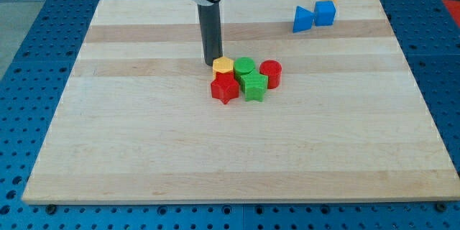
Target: Point your arm at the yellow heart
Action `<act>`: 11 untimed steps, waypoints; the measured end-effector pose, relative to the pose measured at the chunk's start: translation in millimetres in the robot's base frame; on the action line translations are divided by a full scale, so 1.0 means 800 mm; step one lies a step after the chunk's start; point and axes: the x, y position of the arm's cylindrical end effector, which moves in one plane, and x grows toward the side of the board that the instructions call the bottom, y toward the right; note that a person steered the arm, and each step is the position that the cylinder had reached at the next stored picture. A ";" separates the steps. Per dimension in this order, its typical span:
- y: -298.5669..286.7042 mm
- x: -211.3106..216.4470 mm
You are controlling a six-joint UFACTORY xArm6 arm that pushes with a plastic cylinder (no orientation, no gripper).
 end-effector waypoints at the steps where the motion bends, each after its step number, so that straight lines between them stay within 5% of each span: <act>1: 0.000 0.003; 2: -0.018 -0.018; 3: -0.006 -0.093; 4: 0.066 -0.129; 6: 0.194 -0.058; 8: 0.342 -0.128; 9: 0.351 -0.207; 11: 0.333 -0.206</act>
